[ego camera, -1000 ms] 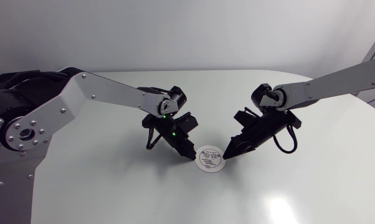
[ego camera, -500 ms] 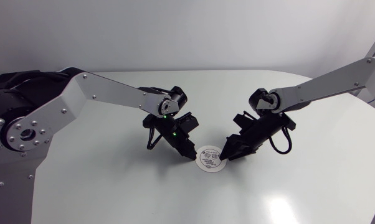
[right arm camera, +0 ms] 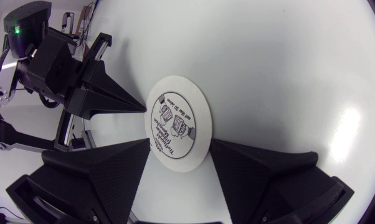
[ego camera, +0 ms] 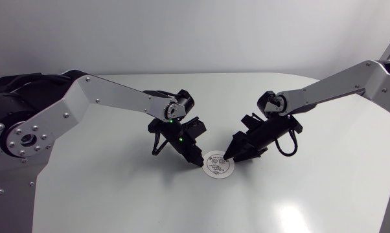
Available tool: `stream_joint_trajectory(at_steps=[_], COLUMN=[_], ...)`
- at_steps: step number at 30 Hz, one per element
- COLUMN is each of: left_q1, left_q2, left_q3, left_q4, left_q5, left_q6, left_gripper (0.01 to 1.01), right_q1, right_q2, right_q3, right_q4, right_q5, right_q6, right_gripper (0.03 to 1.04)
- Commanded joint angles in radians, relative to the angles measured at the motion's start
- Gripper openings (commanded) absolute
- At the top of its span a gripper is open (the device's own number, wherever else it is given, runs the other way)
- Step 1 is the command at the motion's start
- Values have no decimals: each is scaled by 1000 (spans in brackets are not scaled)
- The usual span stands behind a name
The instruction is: Turn the coaster over.
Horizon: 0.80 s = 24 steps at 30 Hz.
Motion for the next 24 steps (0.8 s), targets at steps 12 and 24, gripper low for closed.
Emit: stream_joint_trajectory(at_steps=[12, 24], left_q1=[-5, 49], left_q2=[35, -111], left_q3=[2, -47], left_q4=[-2, 6], left_q5=[-4, -3], left_q6=[14, 4], left_gripper=[25, 25], right_q1=[55, 141], right_q2=[-57, -263], right_q3=[-20, -79], right_q4=[-51, -11], right_q5=[-11, 196], right_q6=[-28, -81], right_gripper=[148, 66])
